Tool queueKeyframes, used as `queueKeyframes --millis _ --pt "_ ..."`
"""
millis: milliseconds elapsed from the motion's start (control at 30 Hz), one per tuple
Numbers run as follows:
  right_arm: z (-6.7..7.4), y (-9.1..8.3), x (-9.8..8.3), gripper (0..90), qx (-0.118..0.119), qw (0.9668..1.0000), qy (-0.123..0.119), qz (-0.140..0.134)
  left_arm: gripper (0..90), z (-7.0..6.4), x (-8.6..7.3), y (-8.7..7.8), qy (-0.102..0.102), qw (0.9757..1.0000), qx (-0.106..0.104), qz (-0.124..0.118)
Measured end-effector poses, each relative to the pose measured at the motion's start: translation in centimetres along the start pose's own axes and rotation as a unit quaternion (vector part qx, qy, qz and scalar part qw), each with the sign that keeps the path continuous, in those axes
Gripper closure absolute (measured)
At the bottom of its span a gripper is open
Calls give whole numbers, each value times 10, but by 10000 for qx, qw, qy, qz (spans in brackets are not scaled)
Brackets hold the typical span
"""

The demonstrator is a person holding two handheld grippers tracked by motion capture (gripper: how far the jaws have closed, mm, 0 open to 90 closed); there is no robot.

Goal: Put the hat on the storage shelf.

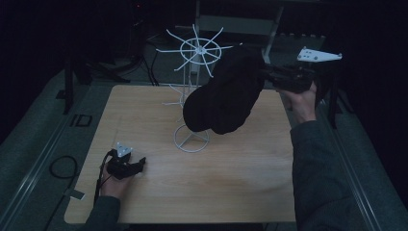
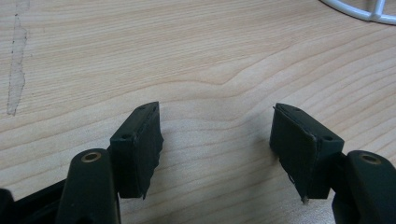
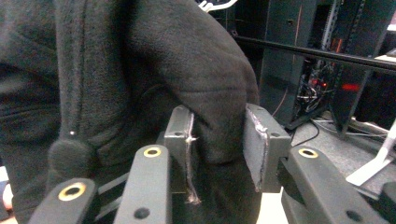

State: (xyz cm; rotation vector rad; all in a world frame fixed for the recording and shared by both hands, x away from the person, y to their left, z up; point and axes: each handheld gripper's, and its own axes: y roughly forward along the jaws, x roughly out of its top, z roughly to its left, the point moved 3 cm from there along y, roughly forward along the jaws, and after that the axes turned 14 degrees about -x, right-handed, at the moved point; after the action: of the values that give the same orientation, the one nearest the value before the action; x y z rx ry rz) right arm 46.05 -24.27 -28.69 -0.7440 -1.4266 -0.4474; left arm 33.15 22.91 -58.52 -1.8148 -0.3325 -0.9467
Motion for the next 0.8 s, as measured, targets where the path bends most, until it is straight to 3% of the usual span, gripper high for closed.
queueKeyframes --millis 167,433,533,667,800 --pt "-6 -6 -4 639 -66 10000 32 9 346 0 0 0 -1 10000 -2 5" --pt "-14 -10 -21 651 -301 9992 15 253 346 0 0 0 -4 10000 0 -7" --pt "-16 -9 -28 716 -462 9980 -24 429 346 0 0 0 -7 10000 8 -15" --pt "-19 -6 -36 892 -737 9949 -10 681 346 0 0 0 6 10000 5 0" --pt "-19 -3 -42 900 -862 9923 -34 890 346 0 0 0 -11 10000 1 -14"
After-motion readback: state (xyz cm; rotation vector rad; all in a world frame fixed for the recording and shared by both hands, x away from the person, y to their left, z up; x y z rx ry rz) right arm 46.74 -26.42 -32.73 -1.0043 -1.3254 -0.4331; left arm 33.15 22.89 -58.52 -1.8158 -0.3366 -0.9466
